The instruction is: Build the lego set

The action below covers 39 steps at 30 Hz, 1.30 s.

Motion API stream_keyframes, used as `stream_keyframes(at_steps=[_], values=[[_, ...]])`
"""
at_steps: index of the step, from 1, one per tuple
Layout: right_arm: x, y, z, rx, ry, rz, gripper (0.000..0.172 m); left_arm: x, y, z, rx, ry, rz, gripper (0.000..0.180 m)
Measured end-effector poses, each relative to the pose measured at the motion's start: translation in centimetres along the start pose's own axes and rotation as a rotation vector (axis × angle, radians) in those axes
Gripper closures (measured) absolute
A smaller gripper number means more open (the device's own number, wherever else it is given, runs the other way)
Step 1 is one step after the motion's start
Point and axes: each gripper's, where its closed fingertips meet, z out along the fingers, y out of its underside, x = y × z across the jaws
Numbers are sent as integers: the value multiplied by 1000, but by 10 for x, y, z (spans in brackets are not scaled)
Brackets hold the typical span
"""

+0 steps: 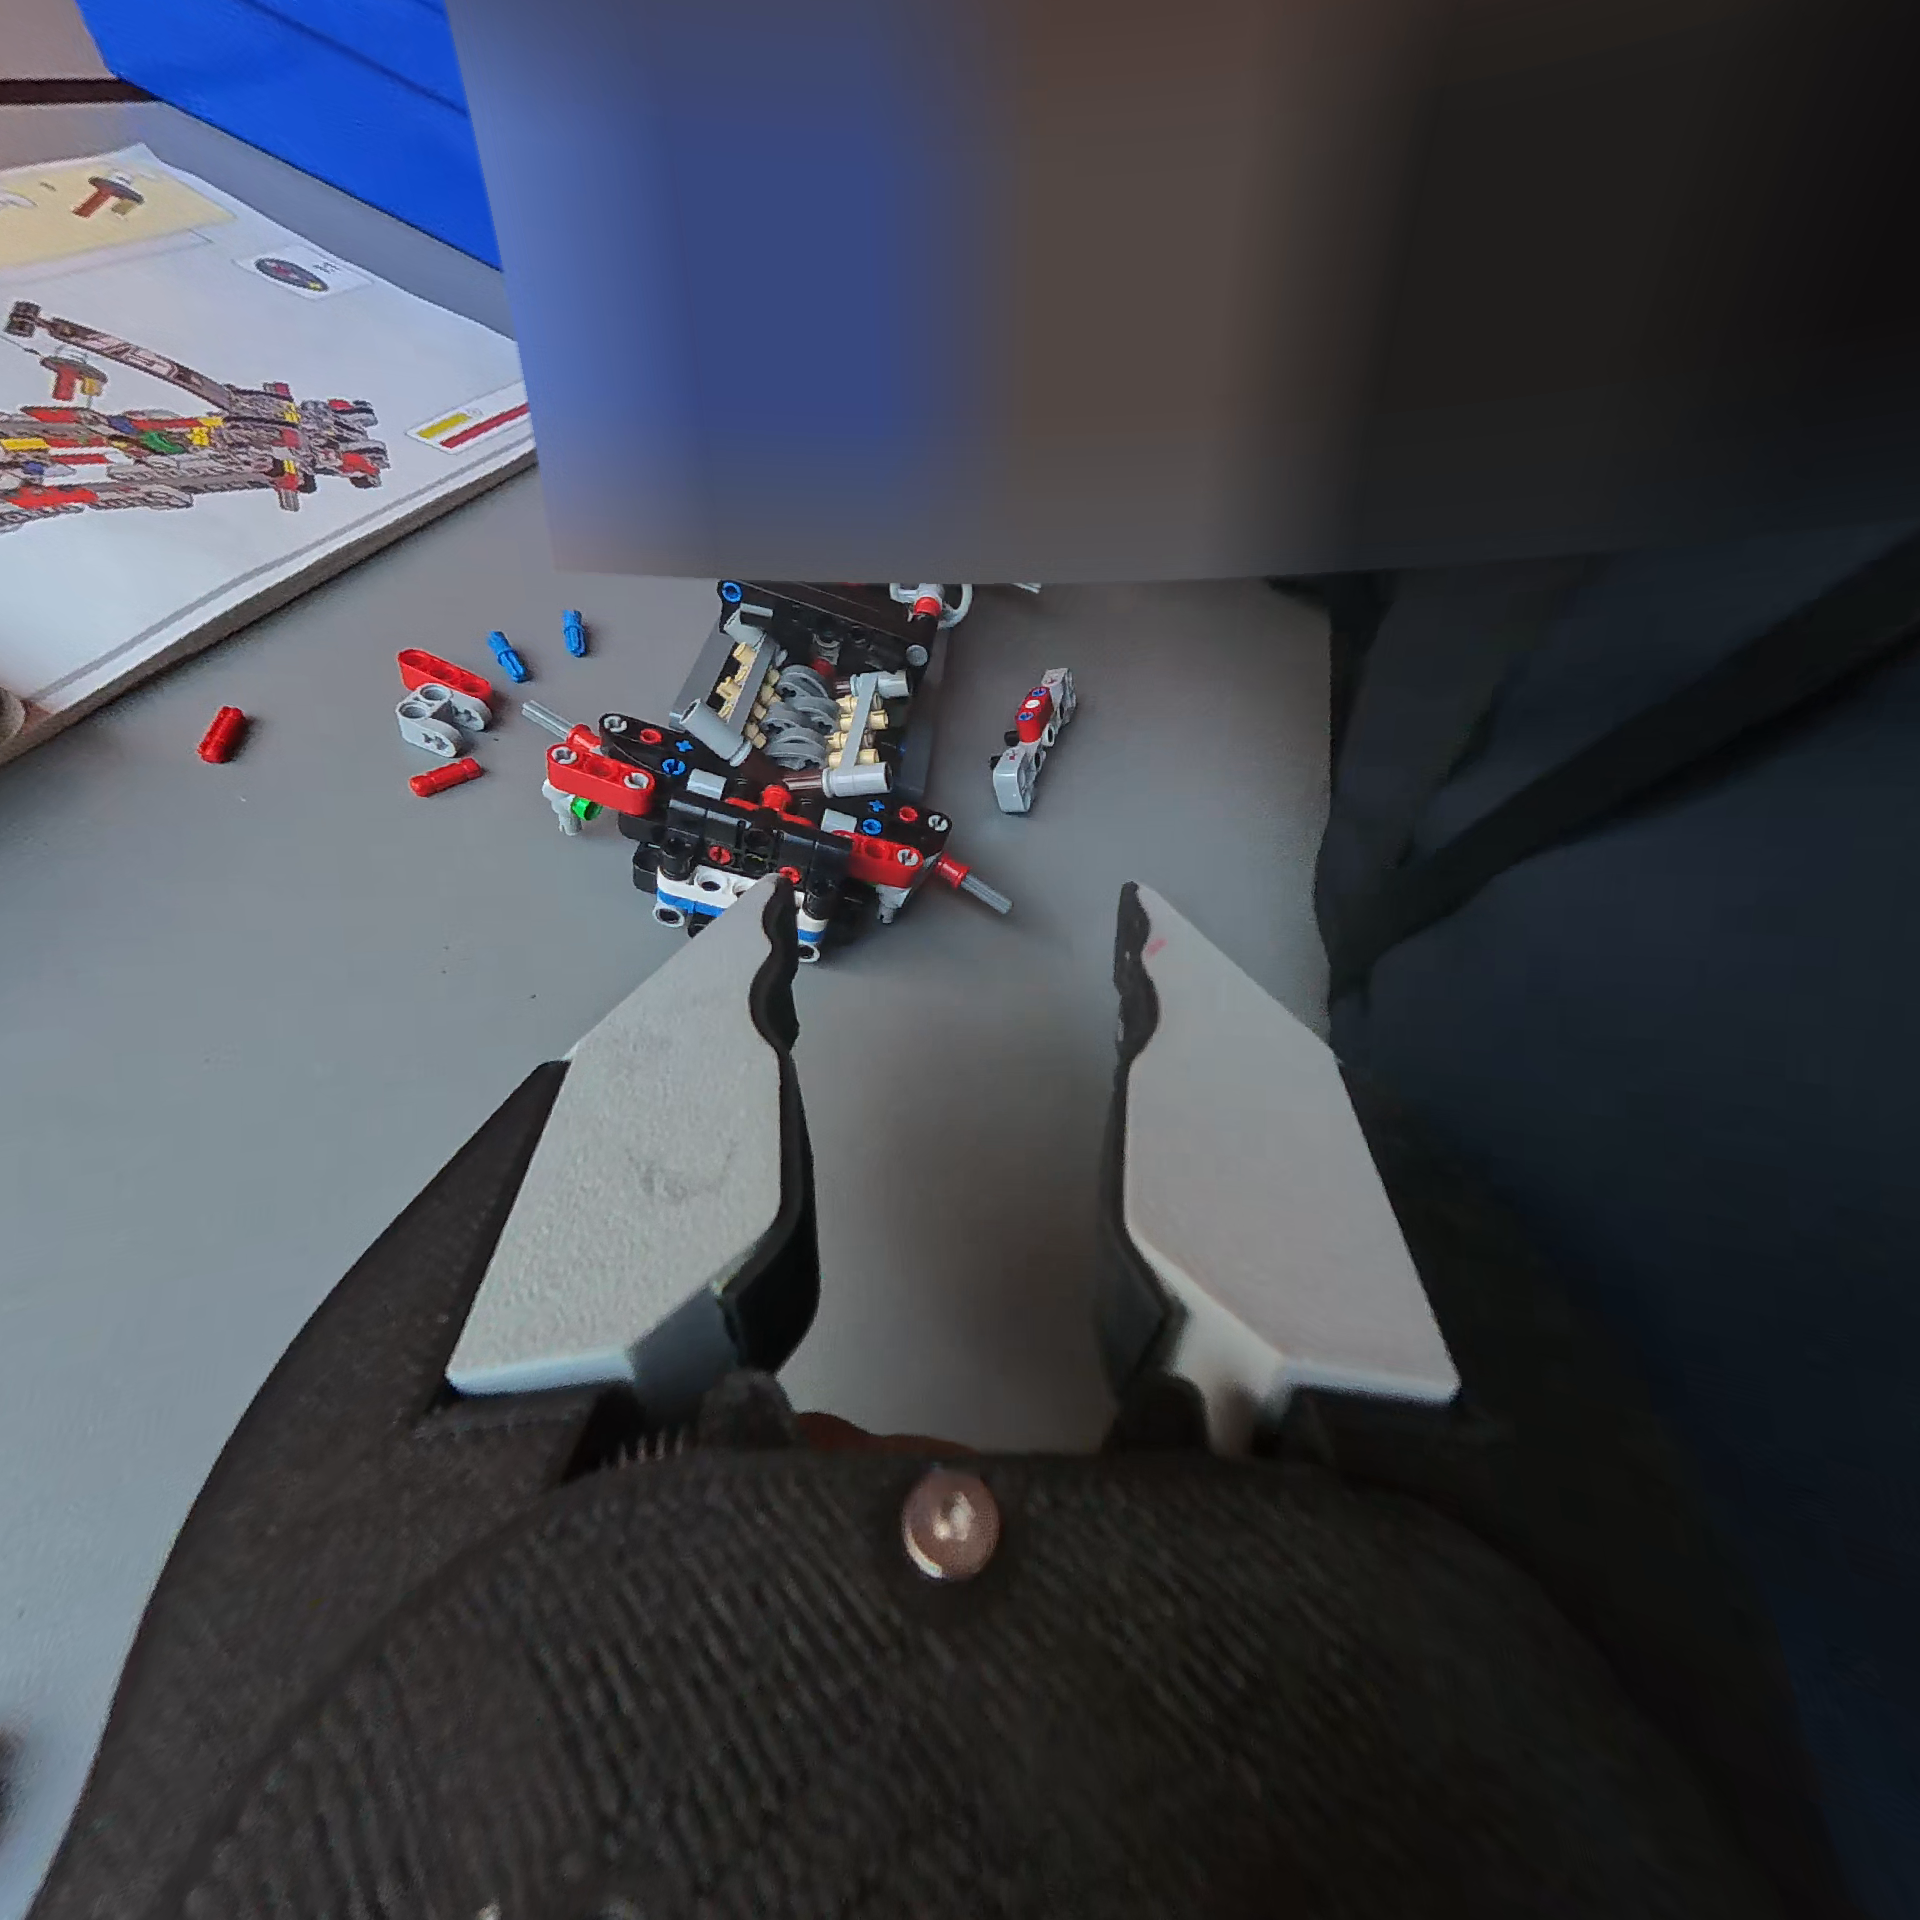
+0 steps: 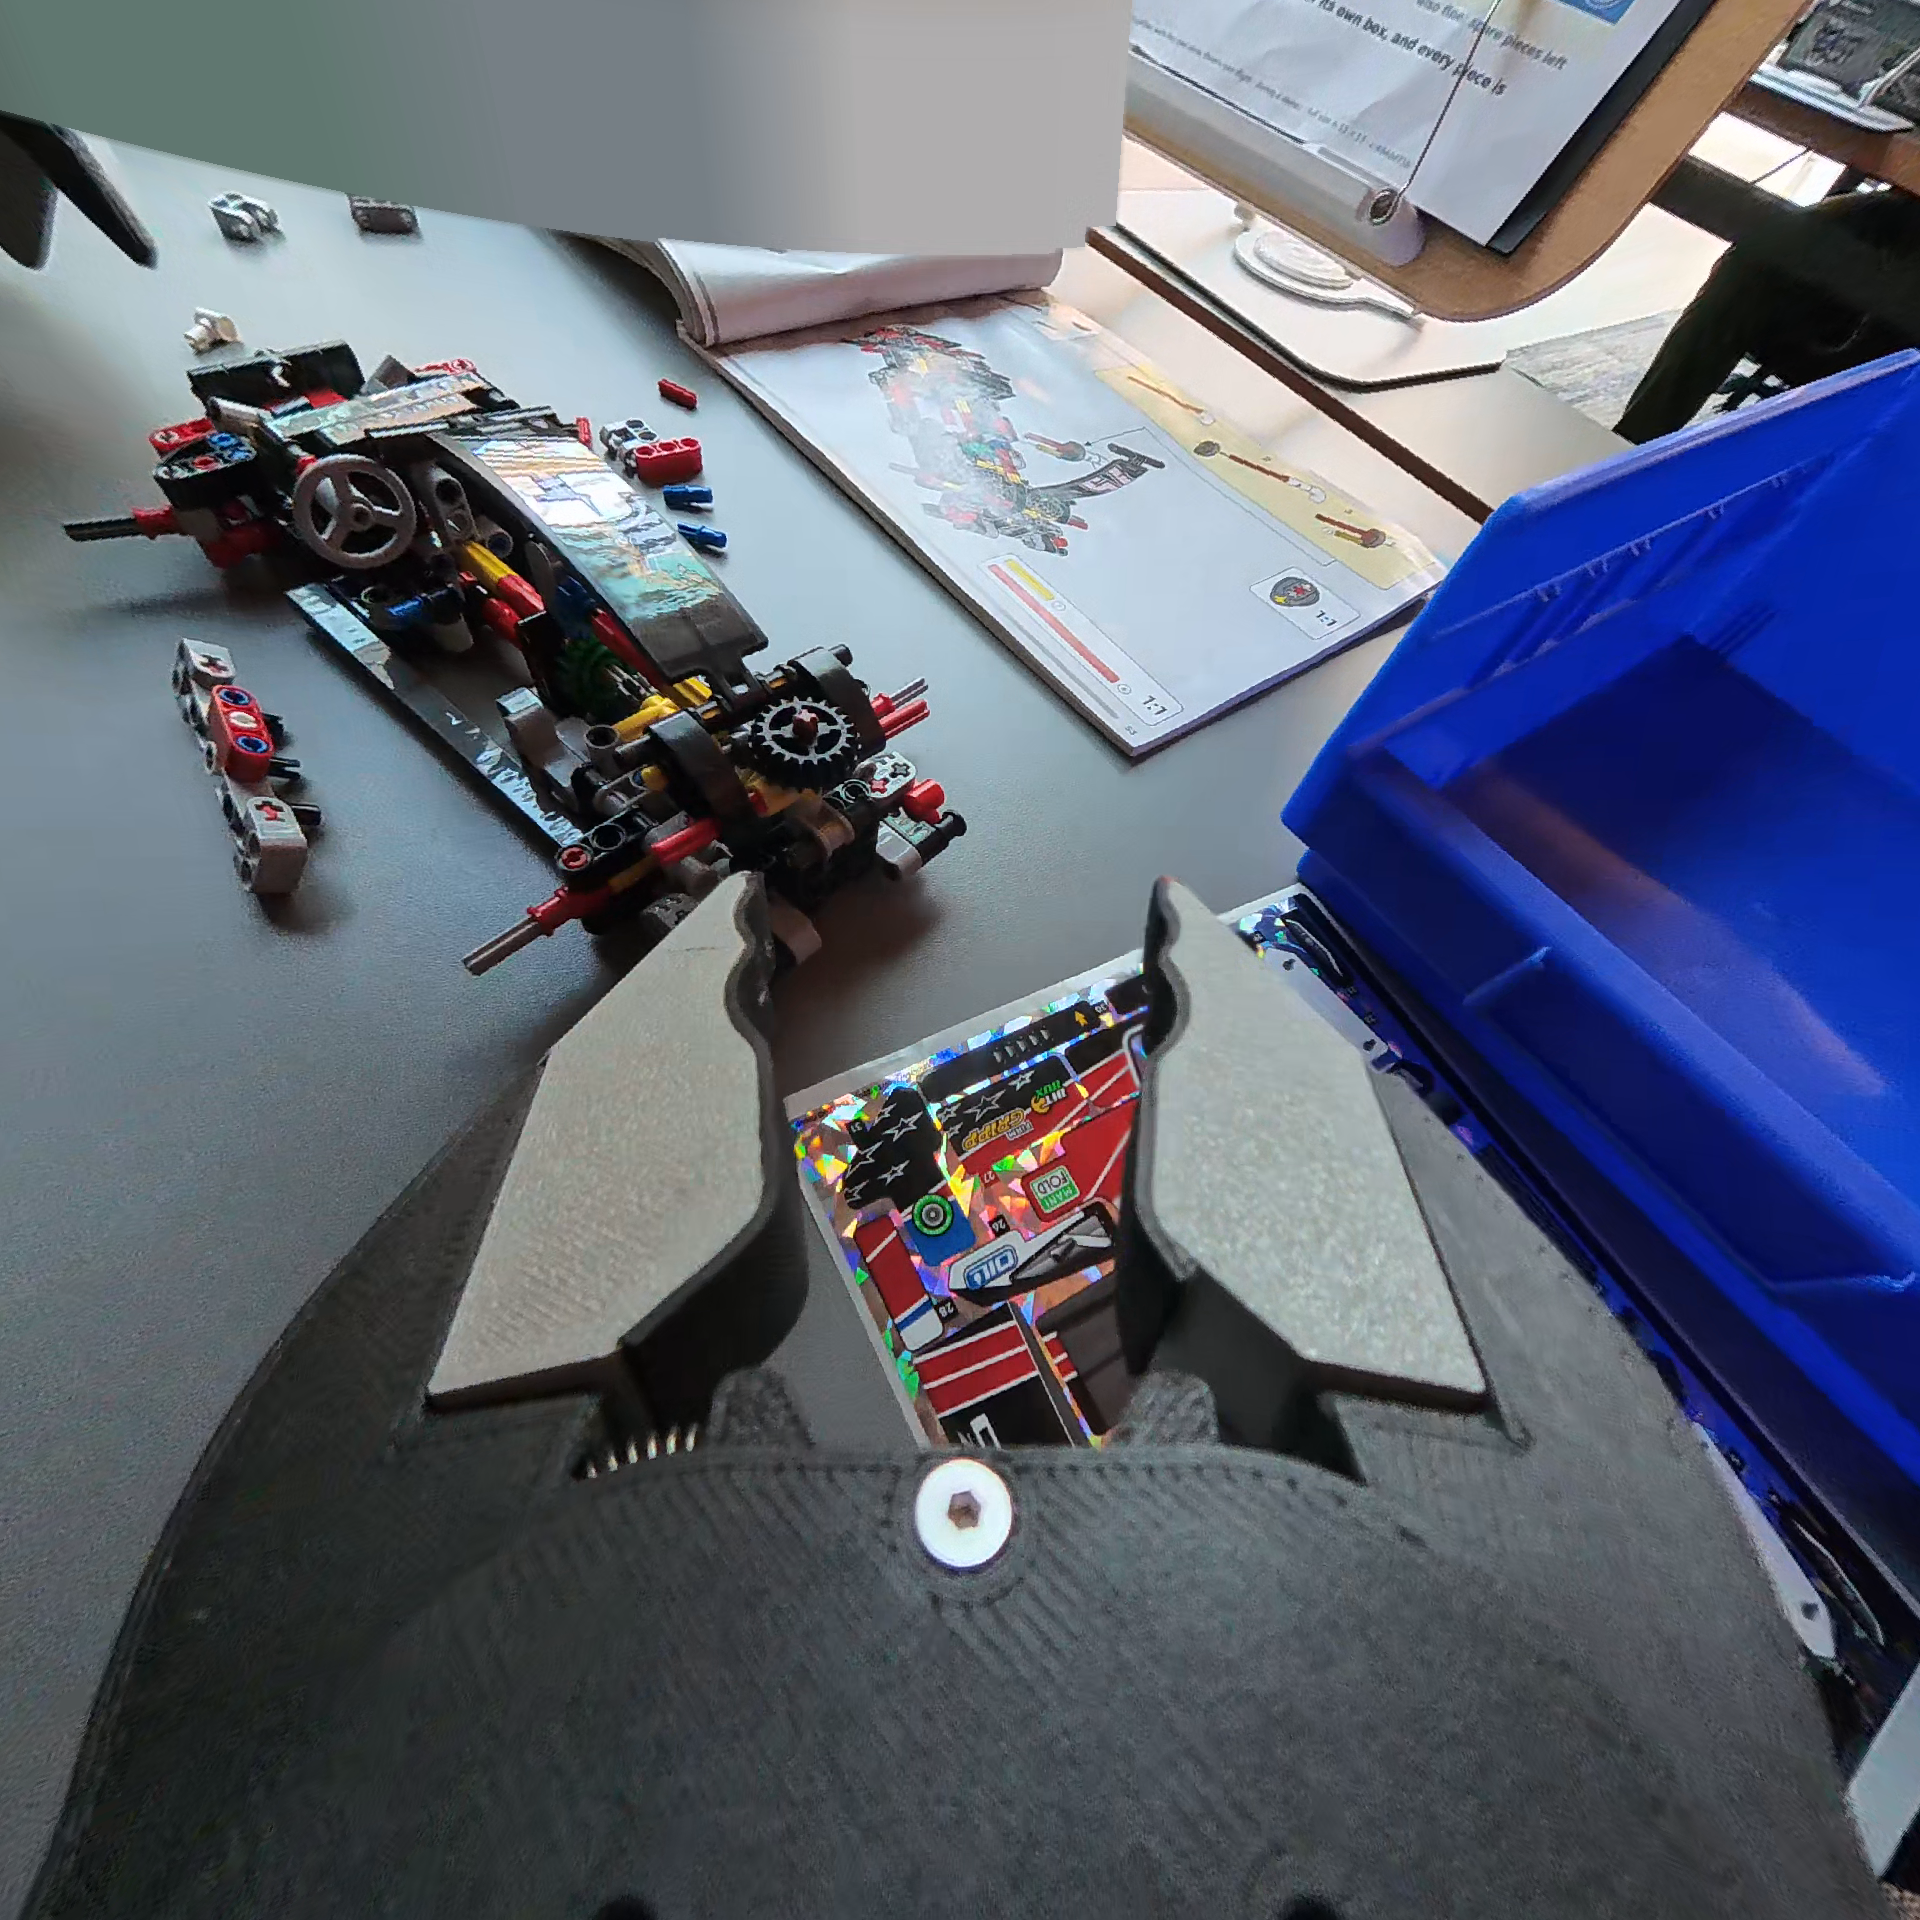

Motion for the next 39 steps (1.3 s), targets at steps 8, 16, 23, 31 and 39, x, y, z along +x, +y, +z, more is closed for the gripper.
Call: stream_keyframes(at_steps=[8,16,23,31,39], values=[[-3,-4,-3,38,-43,17,116,-3,-1,-1,13,-38,16,125],[-2,-13,-13,119,-101,100,118,-6,-1,-1,6,-88,42,125],[-17,-14,-14,112,-177,102,117,-14,-1,-1,5,-143,33,125],[-26,-14,-16,111,-200,91,118,-20,0,-2,1,-214,46,125],[-28,-14,-15,105,-210,87,118,-23,0,-2,3,-232,42,125]])
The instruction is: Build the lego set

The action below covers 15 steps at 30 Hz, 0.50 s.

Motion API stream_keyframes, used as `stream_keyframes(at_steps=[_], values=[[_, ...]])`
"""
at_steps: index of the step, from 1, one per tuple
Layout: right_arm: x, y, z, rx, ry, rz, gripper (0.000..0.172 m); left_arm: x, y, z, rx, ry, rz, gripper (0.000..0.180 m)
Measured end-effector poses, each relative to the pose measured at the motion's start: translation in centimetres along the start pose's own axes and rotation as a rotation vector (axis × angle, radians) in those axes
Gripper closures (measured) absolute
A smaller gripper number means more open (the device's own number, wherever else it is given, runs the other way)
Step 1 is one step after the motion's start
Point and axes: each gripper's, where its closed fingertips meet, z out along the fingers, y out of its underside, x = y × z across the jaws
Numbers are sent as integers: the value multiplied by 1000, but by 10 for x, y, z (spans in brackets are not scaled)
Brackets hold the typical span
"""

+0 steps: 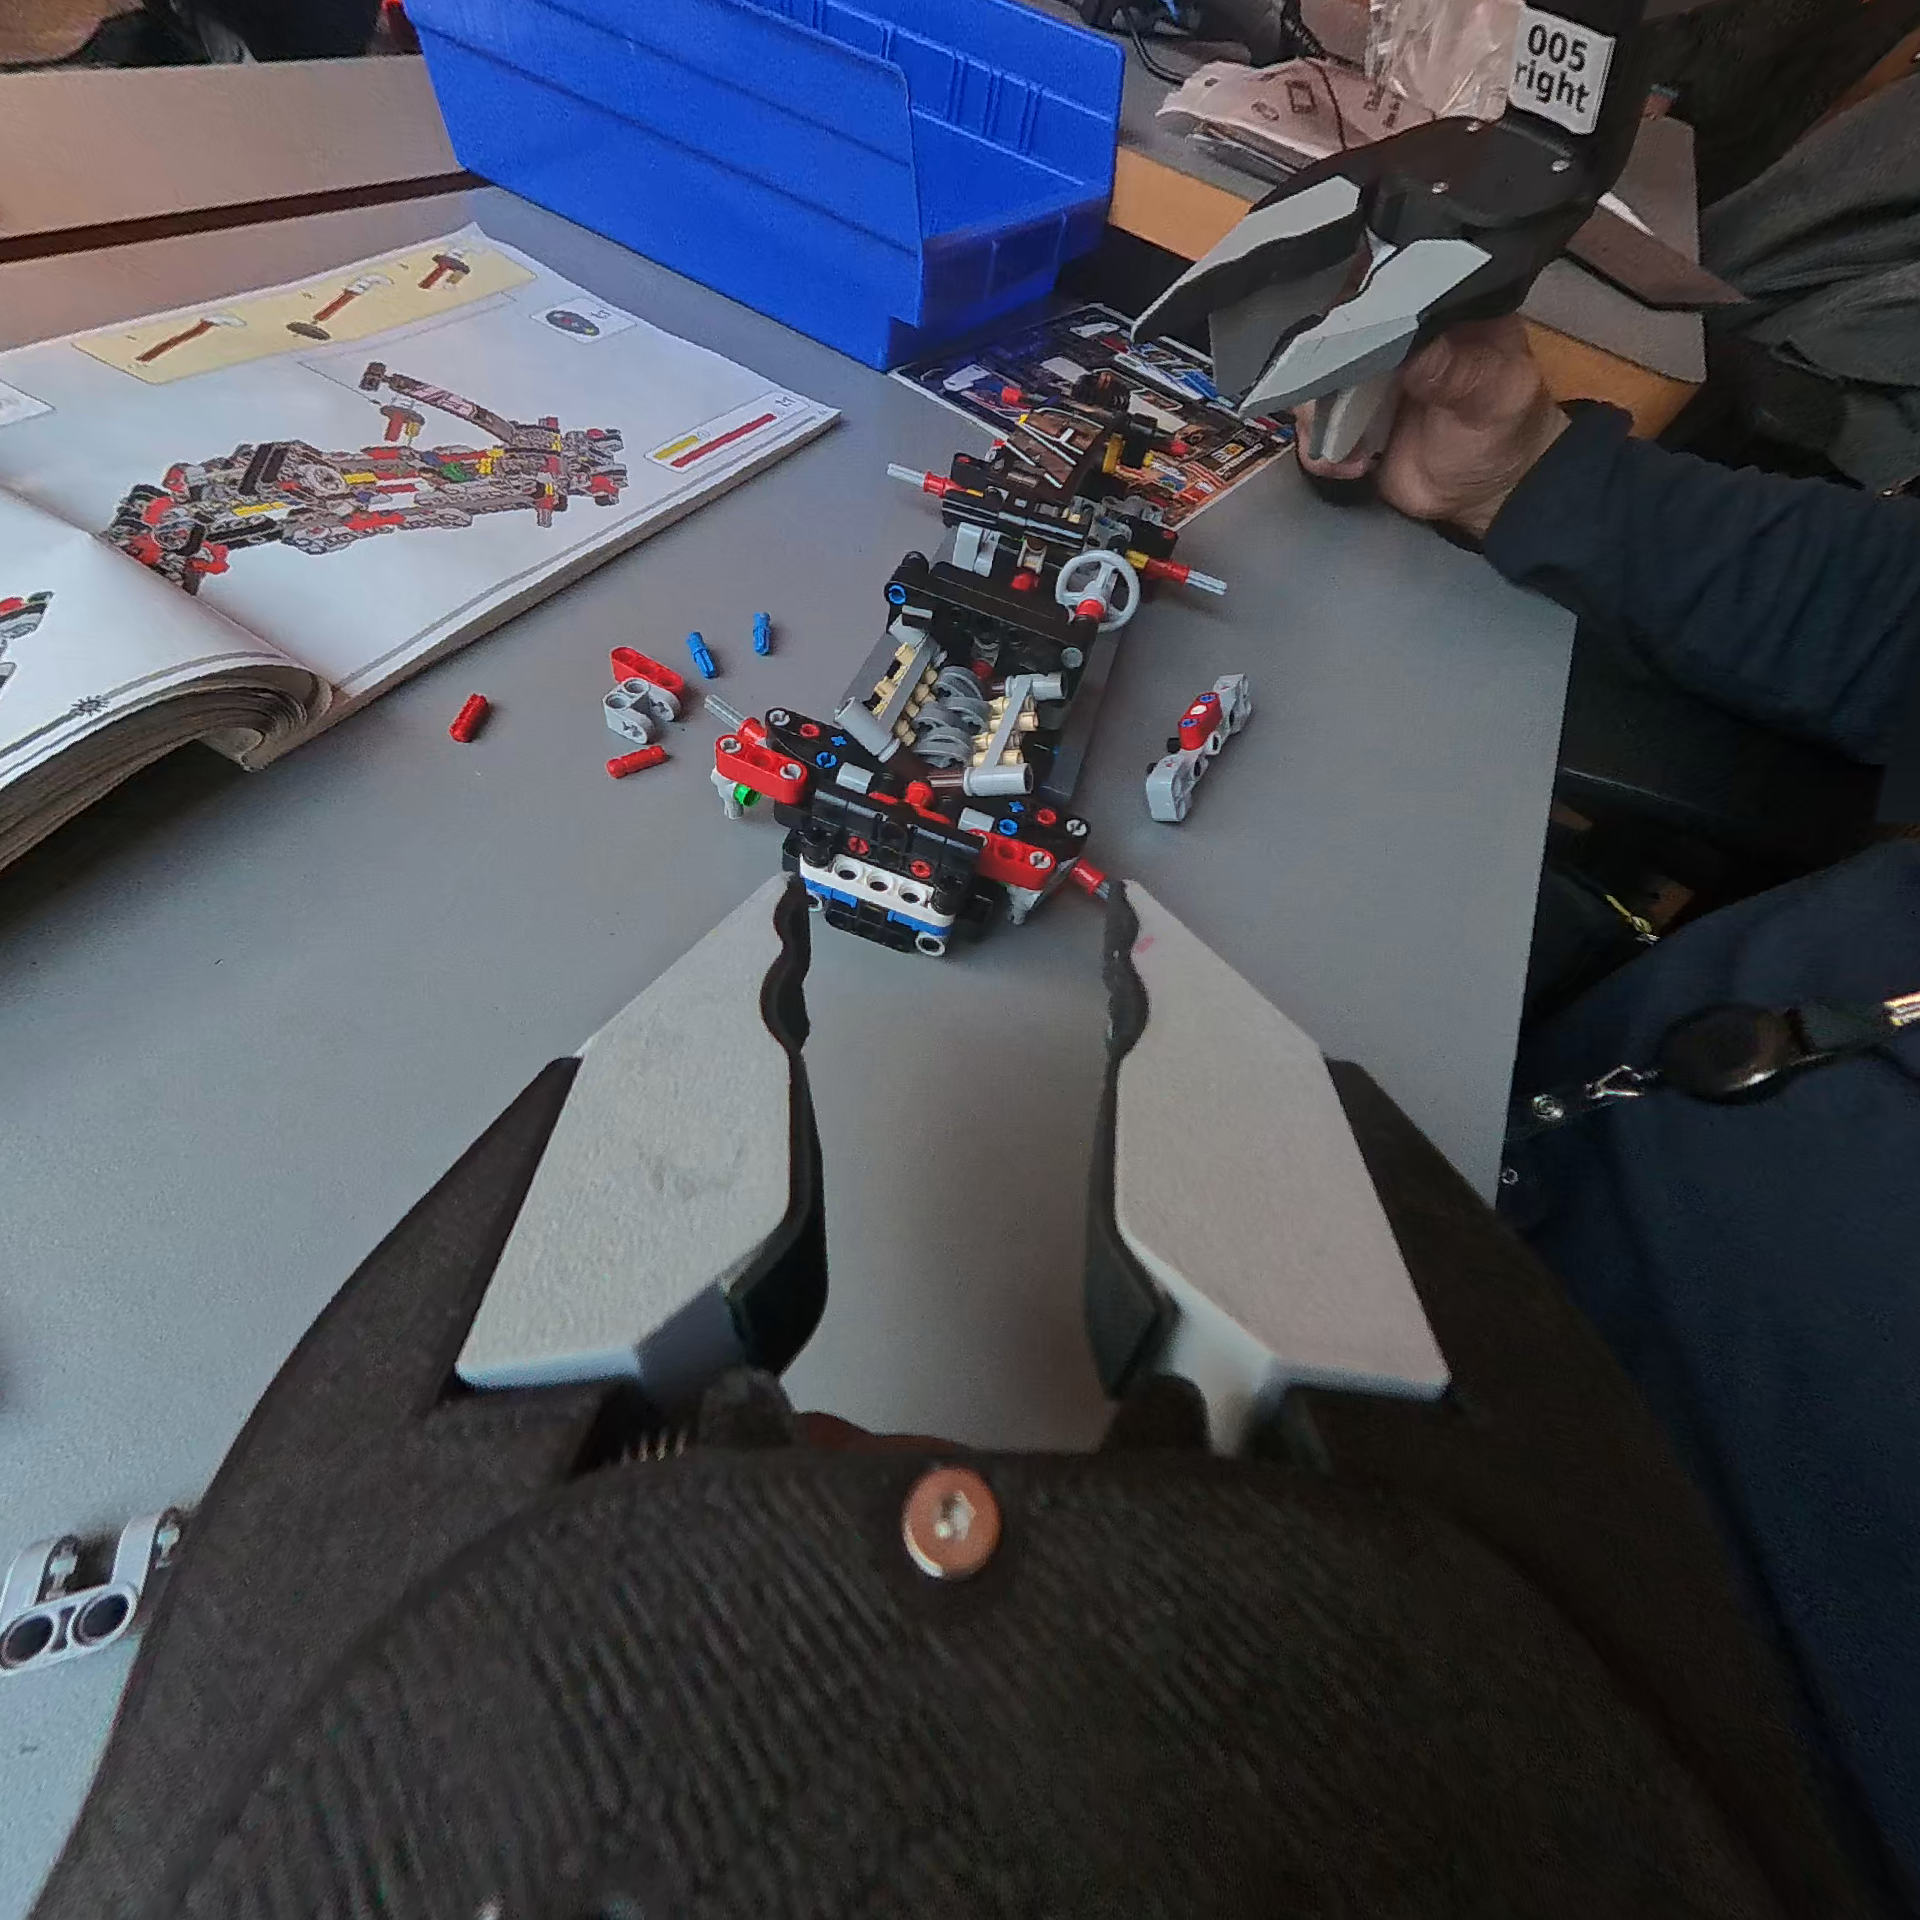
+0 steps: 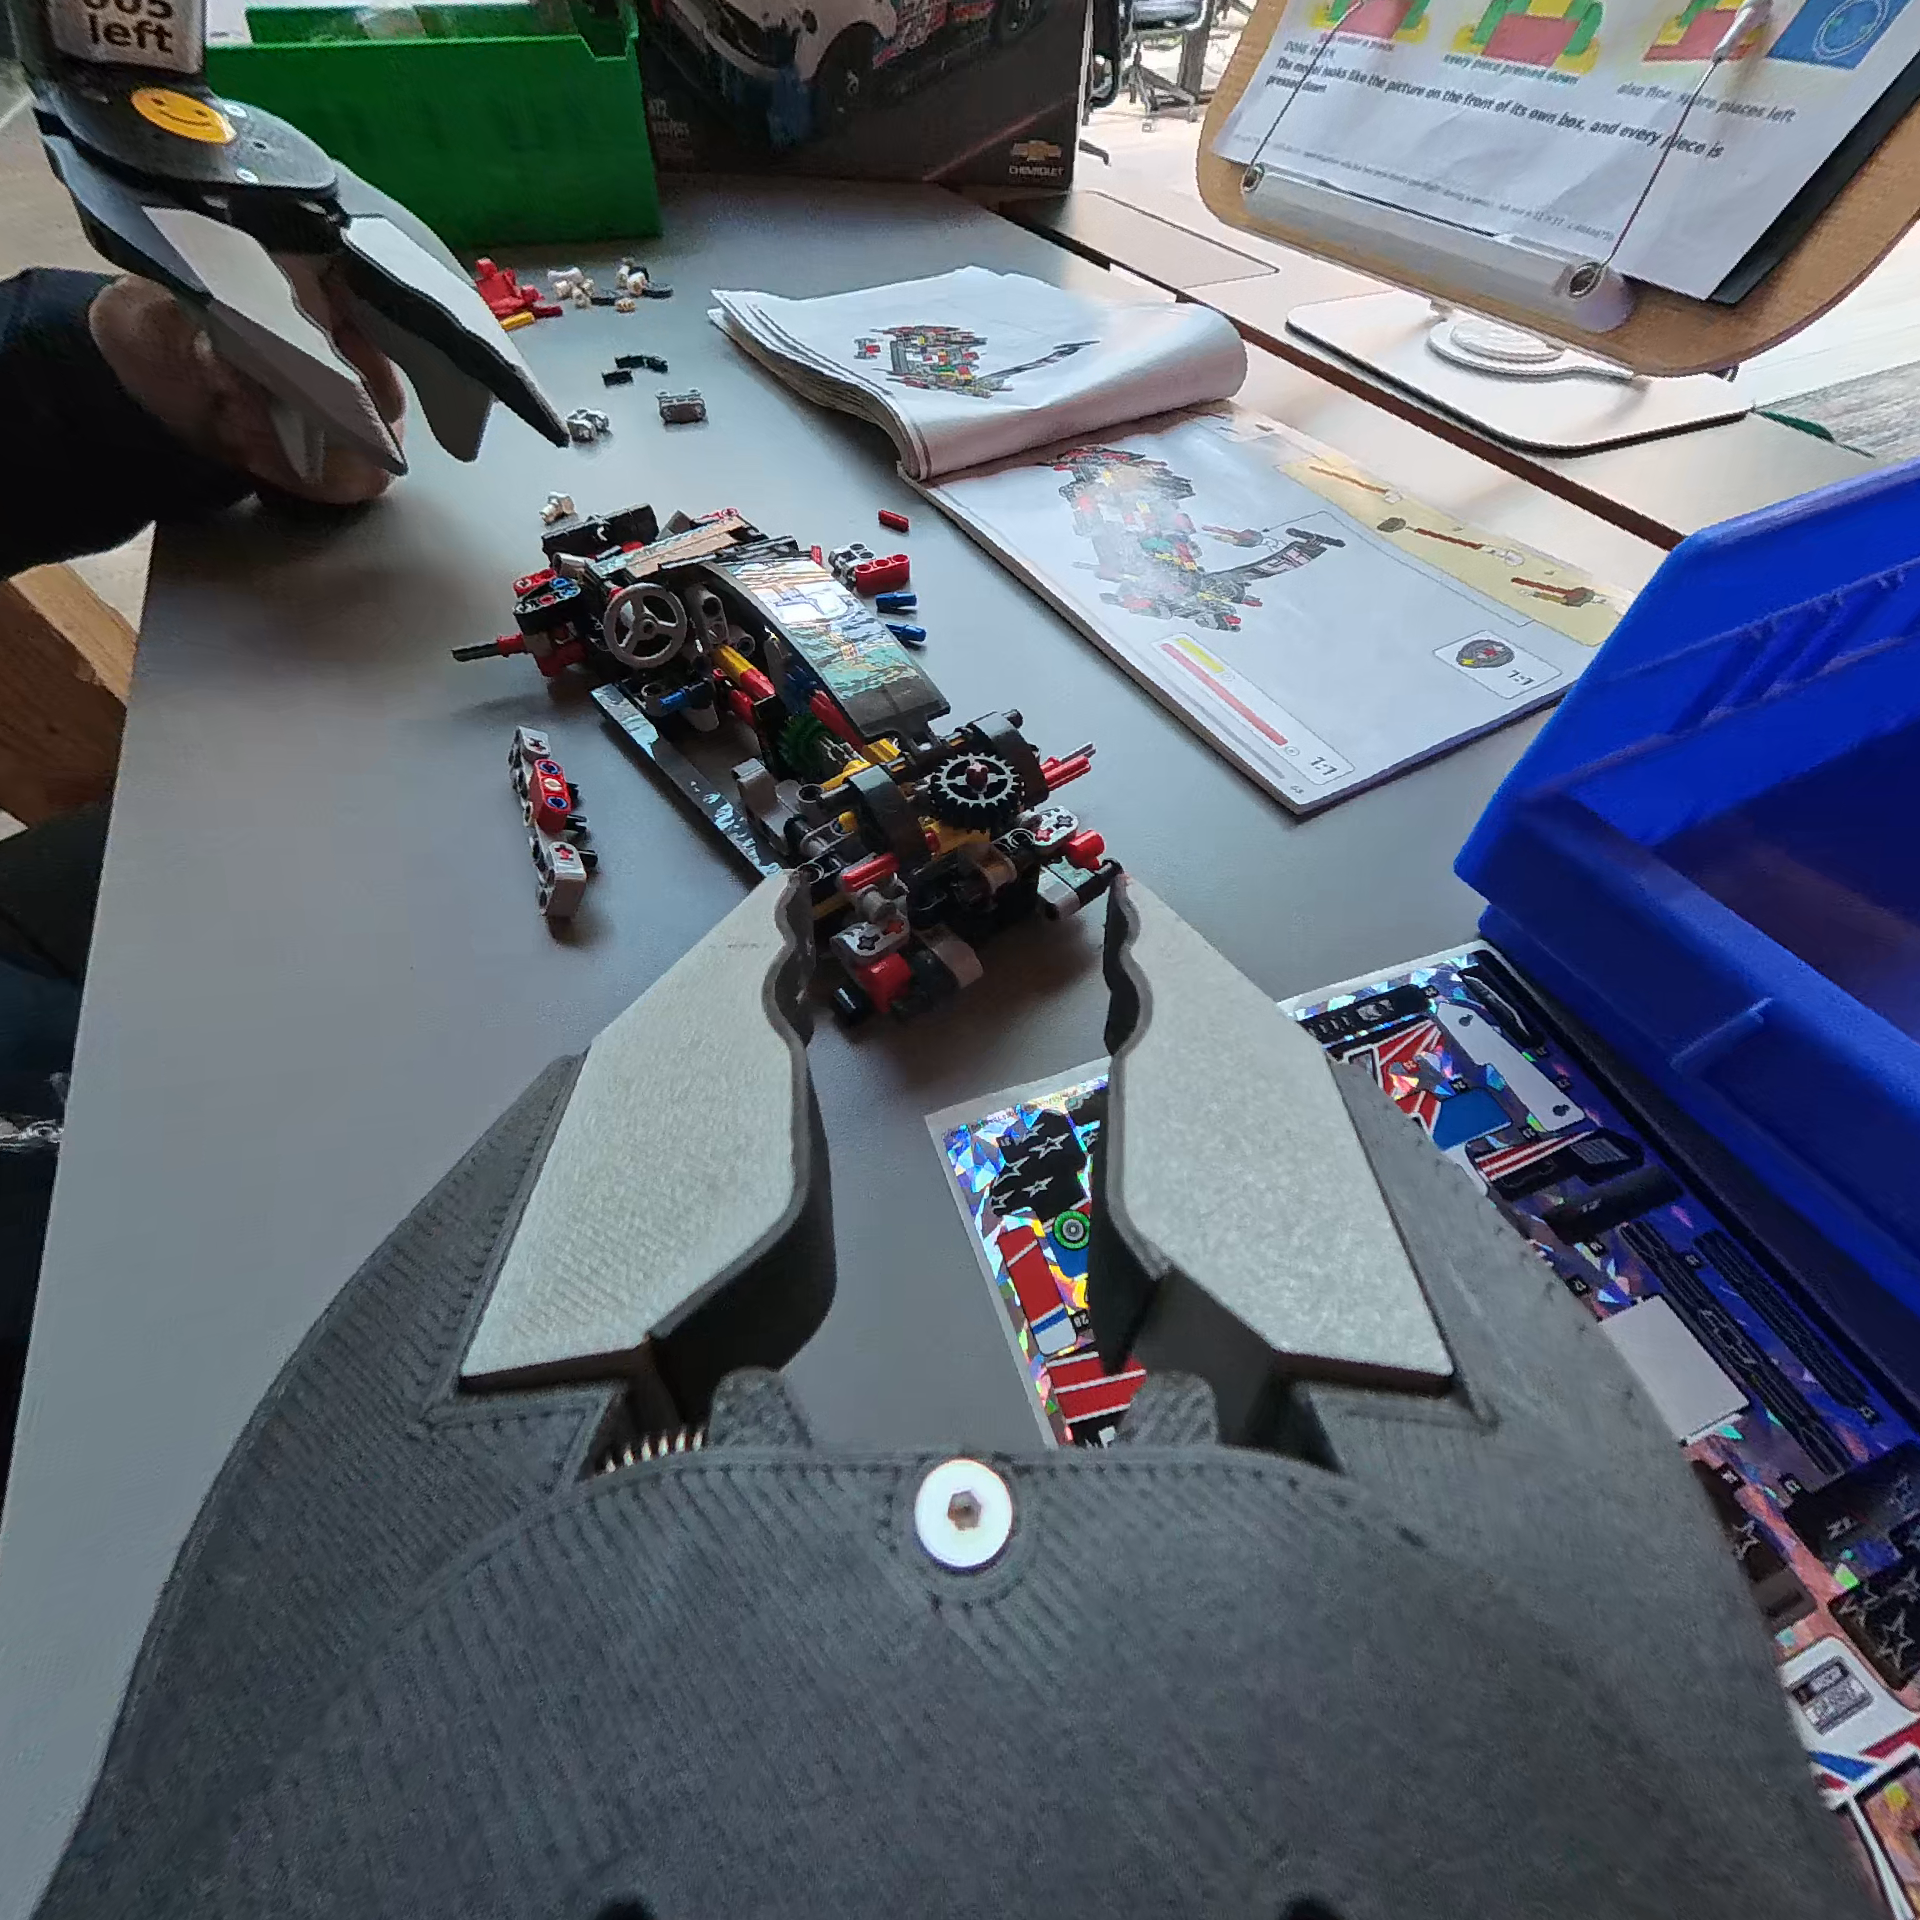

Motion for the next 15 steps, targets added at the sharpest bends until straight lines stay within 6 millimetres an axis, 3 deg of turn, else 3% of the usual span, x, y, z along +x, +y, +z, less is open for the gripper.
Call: stream_keyframes(at_steps=[15], values=[[-1,-2,-1,11,10,-22,123,0,0,0,-2,6,-5,126]])
